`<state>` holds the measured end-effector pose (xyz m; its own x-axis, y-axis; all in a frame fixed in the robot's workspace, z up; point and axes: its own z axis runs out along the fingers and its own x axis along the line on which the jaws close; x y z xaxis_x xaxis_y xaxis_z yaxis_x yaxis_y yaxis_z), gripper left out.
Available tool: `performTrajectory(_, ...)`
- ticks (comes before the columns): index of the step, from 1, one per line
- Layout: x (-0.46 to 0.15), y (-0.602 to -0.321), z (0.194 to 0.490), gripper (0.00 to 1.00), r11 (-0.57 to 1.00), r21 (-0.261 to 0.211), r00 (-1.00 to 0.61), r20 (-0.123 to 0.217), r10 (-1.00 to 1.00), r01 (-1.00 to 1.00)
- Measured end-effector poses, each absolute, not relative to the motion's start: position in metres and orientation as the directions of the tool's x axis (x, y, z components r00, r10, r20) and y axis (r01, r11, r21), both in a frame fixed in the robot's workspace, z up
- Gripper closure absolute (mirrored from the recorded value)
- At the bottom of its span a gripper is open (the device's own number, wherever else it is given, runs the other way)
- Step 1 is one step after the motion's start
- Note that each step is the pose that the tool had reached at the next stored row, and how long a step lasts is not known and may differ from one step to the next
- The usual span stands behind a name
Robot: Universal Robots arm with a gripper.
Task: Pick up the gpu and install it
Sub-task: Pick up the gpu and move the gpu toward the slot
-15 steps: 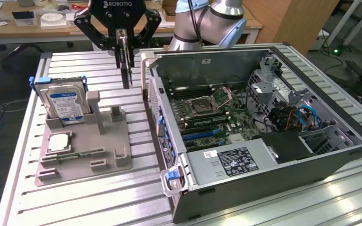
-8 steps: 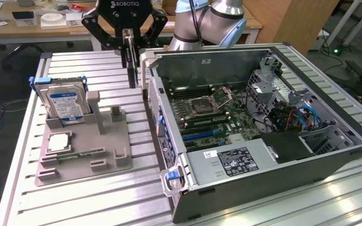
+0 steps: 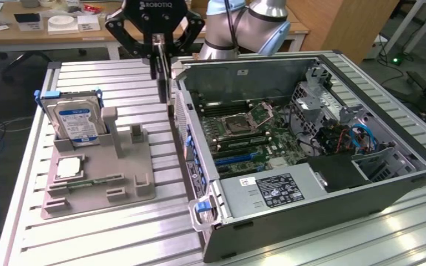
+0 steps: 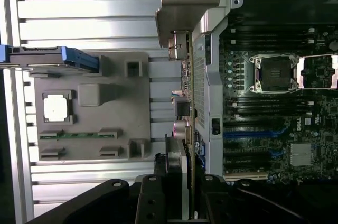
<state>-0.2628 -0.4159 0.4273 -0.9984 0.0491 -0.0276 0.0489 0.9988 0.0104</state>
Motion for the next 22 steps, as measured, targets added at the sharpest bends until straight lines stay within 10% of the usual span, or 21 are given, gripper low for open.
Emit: performTrajectory(22, -0.222, -0.416, 0.427, 0.72, 0.999, 0.010, -0.998, -0.028, 0.048, 0.048)
